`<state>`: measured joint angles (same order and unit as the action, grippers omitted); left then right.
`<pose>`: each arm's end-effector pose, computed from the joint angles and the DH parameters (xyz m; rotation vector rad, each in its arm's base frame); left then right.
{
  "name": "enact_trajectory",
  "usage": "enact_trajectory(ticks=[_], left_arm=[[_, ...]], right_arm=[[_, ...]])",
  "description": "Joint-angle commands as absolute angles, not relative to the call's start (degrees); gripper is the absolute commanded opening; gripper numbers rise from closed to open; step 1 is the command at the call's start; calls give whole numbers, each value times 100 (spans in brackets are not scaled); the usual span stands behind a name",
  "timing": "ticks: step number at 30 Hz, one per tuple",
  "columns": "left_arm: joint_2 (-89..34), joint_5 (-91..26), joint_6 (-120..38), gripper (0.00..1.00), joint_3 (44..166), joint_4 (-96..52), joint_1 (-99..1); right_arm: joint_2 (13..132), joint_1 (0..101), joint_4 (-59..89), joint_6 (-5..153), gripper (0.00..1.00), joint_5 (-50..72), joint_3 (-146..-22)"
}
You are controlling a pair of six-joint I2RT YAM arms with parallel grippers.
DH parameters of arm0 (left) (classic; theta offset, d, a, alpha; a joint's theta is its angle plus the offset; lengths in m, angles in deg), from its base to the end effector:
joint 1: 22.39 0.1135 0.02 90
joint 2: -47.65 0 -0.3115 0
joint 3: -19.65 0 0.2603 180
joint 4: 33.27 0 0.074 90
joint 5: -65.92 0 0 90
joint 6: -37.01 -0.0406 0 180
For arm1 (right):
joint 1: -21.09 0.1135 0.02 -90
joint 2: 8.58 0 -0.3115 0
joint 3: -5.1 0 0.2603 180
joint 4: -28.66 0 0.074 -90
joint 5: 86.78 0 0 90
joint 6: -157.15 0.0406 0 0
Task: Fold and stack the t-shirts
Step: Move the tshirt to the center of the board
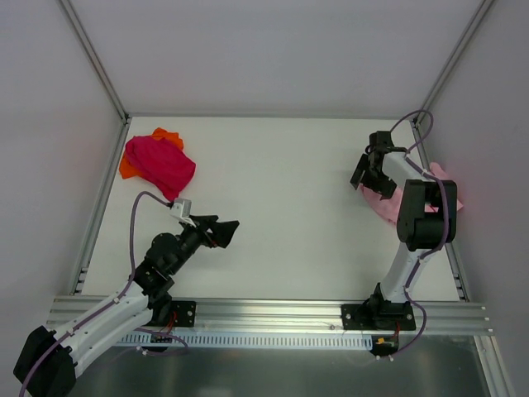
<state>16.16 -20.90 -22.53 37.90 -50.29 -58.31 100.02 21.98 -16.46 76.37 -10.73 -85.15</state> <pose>0.1002 -0.0698 0.2241 0.0283 1.5705 -0.8817 0.4172 -0.0033 0.2253 0.2685 2.6353 -0.2677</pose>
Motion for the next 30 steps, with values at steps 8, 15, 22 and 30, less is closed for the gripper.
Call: enact_trajectory(ticks=[8, 15, 22, 30], left_arm=[[1671, -2364, -2250, 95, 3781, -5176, -5807], [1539, -2601, -2188, 95, 3772, -5307, -5798], [1398, -2663, -2214, 95, 3763, -5439, -5798], [1442, -2733, -2214, 95, 3772, -5448, -5798]], right_arm=[[9637, 2276, -1666, 7604, 84, -871, -8416], [10075, 2320, -2009, 7559, 85, -1769, -8872], [10550, 2338, -2298, 7647, 82, -2174, -9400], [10946, 2329, -2660, 7550, 58, -1805, -9902]])
